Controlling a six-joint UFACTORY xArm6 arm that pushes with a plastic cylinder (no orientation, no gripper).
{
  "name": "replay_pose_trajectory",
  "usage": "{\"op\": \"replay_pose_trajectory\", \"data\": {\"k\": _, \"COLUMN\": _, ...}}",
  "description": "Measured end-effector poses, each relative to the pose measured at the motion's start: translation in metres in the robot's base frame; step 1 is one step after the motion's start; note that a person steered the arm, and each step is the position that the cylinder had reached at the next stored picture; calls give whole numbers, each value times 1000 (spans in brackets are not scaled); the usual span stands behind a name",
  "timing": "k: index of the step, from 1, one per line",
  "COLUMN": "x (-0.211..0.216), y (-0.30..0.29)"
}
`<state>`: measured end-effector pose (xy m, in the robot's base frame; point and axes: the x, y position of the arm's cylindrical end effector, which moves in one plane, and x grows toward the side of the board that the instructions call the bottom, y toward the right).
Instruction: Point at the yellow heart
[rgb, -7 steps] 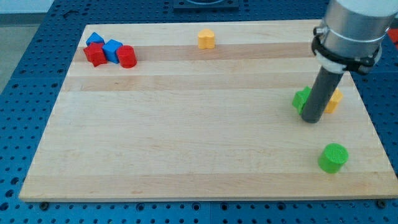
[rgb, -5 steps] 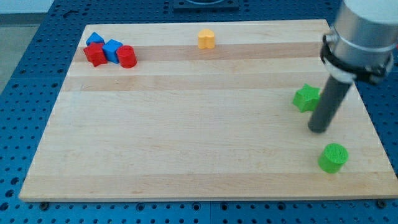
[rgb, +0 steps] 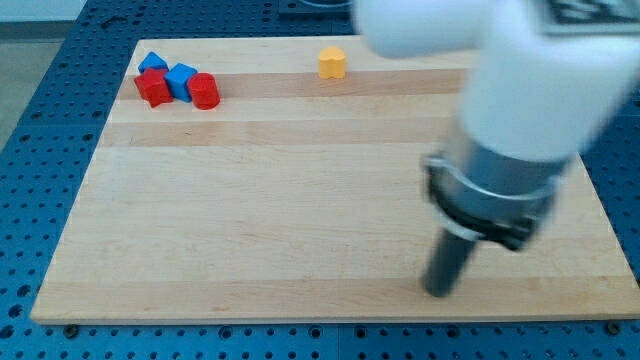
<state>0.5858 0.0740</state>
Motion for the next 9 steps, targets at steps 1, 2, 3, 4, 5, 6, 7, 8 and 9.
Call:
{"op": "replay_pose_trajectory", "data": {"k": 1, "x": -36, "y": -64}}
{"op": "replay_pose_trajectory", "data": {"k": 2, "x": -87, "y": -102}}
{"op": "replay_pose_trajectory", "data": {"k": 3, "x": -142, "y": -117}}
{"op": "replay_pose_trajectory", "data": {"k": 4, "x": -209, "y": -119}}
{"op": "replay_pose_trajectory", "data": {"k": 5, "x": -285, "y": -128}}
{"op": "replay_pose_trajectory", "data": {"k": 6, "x": -329, "y": -144}}
{"op": "replay_pose_trajectory", "data": {"k": 7, "x": -363, "y": -146}}
{"op": "replay_pose_trajectory", "data": {"k": 8, "x": -349, "y": -57}}
{"op": "replay_pose_trajectory", "data": {"k": 9, "x": -339, "y": 9}}
